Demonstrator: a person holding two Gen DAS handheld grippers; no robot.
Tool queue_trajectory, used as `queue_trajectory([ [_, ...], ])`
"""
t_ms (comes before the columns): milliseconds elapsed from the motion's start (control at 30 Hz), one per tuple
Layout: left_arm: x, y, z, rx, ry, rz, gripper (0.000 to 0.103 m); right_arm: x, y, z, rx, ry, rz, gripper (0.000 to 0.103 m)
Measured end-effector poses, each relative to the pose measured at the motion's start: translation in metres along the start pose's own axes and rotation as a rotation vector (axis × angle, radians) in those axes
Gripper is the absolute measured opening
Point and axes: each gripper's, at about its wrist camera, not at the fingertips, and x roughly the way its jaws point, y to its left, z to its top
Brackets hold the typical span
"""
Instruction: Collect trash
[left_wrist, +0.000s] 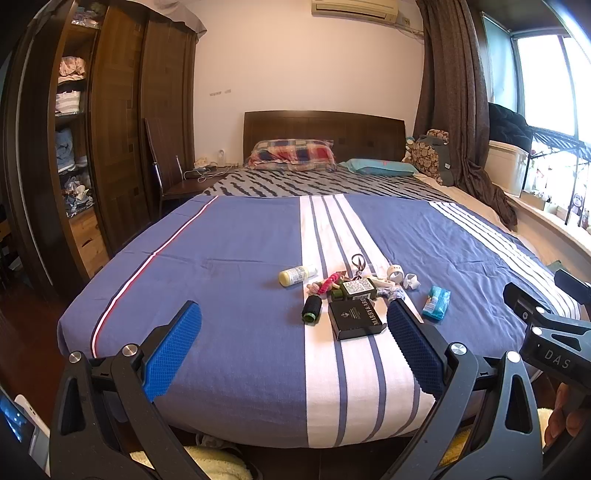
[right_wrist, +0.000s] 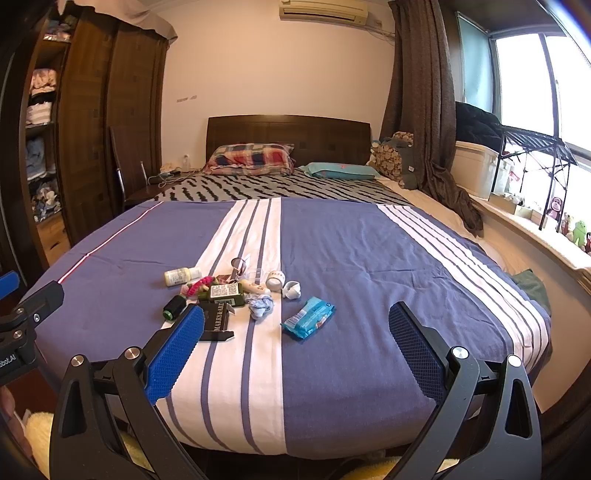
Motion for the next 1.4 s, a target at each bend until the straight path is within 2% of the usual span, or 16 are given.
queue_trajectory([
  [1067,0.000,0.003,0.003,-0.001,-0.006,0.004,0.095,0.001,0.002,0.002,-0.005,0.001,0.008,0.100],
  [1400,0.009,0.004,-0.002,0.003,0.013,0.007,0.095,0.010,0.002,-0.004,-0.005,0.018,0.012,0.100],
])
